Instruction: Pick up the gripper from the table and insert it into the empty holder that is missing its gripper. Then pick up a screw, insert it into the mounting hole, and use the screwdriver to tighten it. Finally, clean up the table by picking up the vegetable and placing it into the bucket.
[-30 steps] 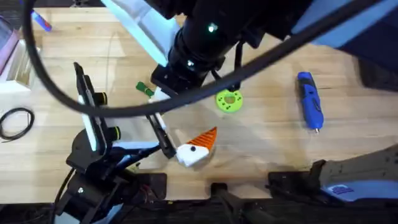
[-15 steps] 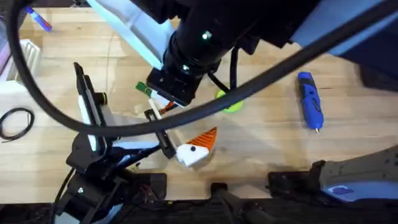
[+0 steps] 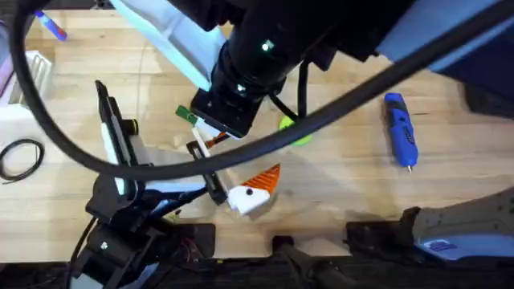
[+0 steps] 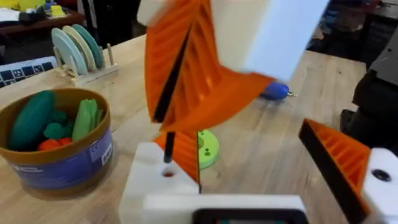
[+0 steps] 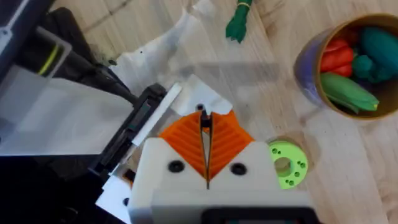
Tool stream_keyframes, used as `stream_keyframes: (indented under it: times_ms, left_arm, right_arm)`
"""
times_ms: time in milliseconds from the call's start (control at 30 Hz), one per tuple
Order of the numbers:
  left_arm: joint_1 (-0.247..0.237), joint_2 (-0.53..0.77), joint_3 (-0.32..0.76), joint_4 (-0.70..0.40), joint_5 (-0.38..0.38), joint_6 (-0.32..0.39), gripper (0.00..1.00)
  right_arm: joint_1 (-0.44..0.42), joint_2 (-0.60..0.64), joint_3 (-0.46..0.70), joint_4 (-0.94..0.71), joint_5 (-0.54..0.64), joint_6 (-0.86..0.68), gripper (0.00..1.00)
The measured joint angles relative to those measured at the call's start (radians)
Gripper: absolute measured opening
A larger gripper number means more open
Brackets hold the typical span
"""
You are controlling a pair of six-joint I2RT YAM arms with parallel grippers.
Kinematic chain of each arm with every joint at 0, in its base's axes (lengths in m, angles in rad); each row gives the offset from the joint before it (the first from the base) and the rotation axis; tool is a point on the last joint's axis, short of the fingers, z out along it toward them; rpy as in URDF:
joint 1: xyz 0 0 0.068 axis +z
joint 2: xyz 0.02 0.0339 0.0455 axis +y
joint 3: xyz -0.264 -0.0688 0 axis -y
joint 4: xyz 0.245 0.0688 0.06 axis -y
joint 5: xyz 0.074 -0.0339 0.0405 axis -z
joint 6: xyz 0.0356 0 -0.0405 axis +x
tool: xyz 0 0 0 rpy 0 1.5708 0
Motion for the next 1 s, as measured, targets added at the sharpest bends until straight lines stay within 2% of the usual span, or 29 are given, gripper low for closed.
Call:
stream_keyframes:
  times_ms: [700, 1000]
  left_arm:
    - [0.000, 0.006, 0.000, -0.002, 0.000, -0.013, 0.987]
    - [0.000, 0.006, 0.000, -0.001, 0.000, -0.011, 0.985]
  right_arm:
    - [0.015, 0.040, 0.012, -0.006, -0.003, 0.000, 0.006]
    - [0.008, 0.042, 0.012, -0.017, -0.056, -0.003, 0.006]
